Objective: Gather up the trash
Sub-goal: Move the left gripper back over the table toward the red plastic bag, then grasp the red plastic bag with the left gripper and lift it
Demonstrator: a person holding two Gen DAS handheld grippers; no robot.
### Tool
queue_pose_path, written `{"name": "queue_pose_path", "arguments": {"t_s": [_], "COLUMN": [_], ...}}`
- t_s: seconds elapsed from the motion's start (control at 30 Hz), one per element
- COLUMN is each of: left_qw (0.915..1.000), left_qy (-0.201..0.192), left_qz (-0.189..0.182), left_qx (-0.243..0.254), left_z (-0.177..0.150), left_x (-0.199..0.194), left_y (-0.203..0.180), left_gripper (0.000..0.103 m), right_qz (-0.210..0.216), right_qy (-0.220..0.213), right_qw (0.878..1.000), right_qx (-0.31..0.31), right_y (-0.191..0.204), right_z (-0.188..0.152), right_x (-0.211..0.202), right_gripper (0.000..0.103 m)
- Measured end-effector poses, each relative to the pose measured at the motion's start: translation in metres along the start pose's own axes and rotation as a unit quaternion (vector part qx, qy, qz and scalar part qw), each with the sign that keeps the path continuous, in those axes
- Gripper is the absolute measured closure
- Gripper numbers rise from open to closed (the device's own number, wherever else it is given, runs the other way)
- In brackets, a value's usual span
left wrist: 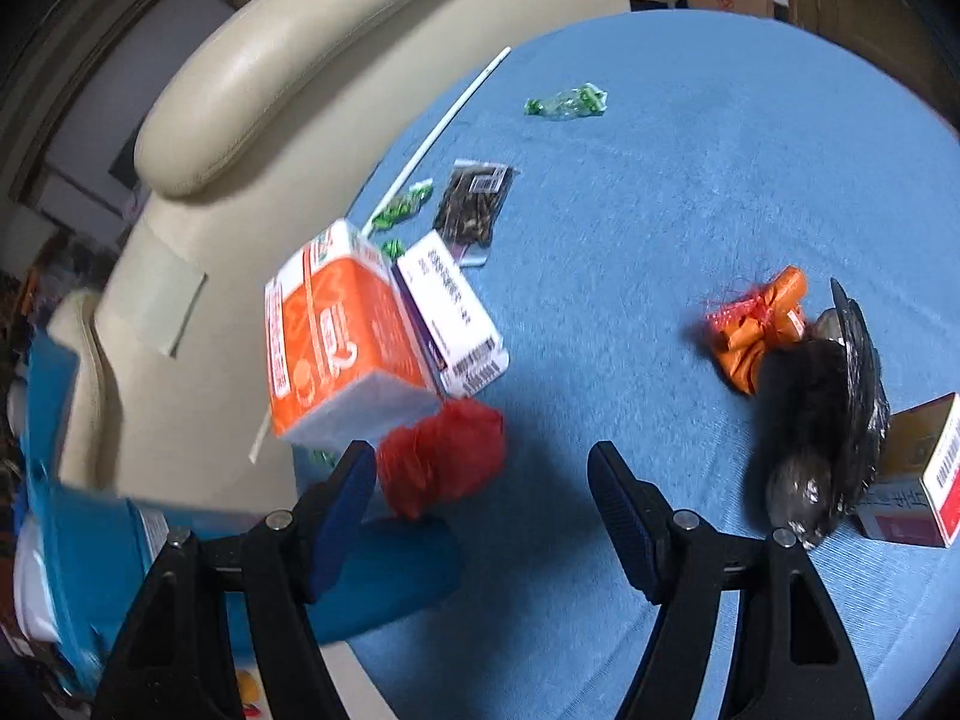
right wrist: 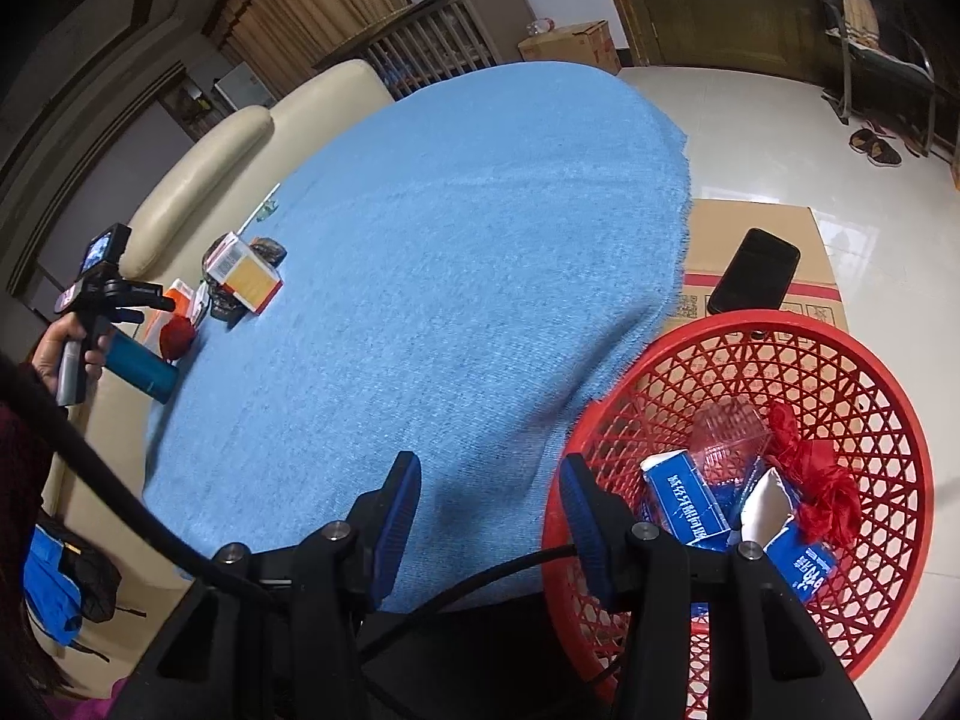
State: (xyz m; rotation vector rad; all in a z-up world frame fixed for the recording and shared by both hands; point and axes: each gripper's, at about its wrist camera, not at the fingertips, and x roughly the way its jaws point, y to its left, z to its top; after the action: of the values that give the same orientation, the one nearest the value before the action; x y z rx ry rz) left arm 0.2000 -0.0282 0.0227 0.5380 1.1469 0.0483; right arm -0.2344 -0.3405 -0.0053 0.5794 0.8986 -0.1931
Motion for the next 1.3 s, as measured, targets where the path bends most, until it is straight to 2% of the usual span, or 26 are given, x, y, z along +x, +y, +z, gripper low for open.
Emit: {"name": "queue_pose_path", "arguments": {"t_s": [0.13, 0.33, 0.63, 0.67, 0.8, 0.83, 0.97, 1.07, 1.2, 1.3], "left_qw": [0.9996, 0.9986, 0.9961, 0.9956, 0.9935, 0.9931, 0.9907, 0.9894, 0.9873, 0.9871], "left_qy": [0.015, 0.038, 0.045, 0.047, 0.043, 0.032, 0.001, -0.013, -0.034, -0.046], "left_qz": [0.003, 0.029, 0.047, 0.051, 0.064, 0.067, 0.052, 0.029, -0.012, -0.056], "left_qx": [0.025, 0.021, 0.059, 0.064, 0.083, 0.091, 0.126, 0.142, 0.155, 0.143], "left_z": [0.007, 0.006, 0.007, 0.006, 0.004, 0.003, 0.0, -0.007, -0.023, -0.04], "left_x": [0.012, 0.036, 0.058, 0.061, 0.068, 0.066, 0.053, 0.041, 0.017, -0.005], "left_y": [-0.009, -0.003, -0.013, -0.013, -0.015, -0.017, -0.027, -0.035, -0.043, -0.042], "left_gripper": [0.029, 0.03, 0.03, 0.031, 0.06, 0.062, 0.075, 0.079, 0.081, 0.082], "right_qz": [0.001, 0.0, -0.003, -0.004, -0.007, -0.007, -0.008, -0.008, -0.004, 0.005], "right_qy": [-0.001, 0.002, 0.011, 0.011, 0.014, 0.015, 0.017, 0.014, 0.004, -0.006], "right_qw": [1.0, 1.0, 1.0, 1.0, 1.0, 1.0, 1.0, 0.999, 0.998, 0.997], "right_qx": [0.009, 0.005, -0.013, -0.015, -0.013, -0.011, -0.016, -0.029, -0.055, -0.083], "right_y": [-0.007, -0.006, 0.01, 0.011, 0.01, 0.01, 0.013, 0.021, 0.038, 0.058], "right_z": [-0.001, 0.0, 0.002, 0.003, 0.004, 0.004, 0.006, 0.009, 0.02, 0.033], "right_x": [-0.001, 0.004, 0.016, 0.017, 0.021, 0.022, 0.025, 0.024, 0.022, 0.022], "right_gripper": [0.051, 0.051, 0.051, 0.051, 0.051, 0.051, 0.051, 0.051, 0.051, 0.051]}}
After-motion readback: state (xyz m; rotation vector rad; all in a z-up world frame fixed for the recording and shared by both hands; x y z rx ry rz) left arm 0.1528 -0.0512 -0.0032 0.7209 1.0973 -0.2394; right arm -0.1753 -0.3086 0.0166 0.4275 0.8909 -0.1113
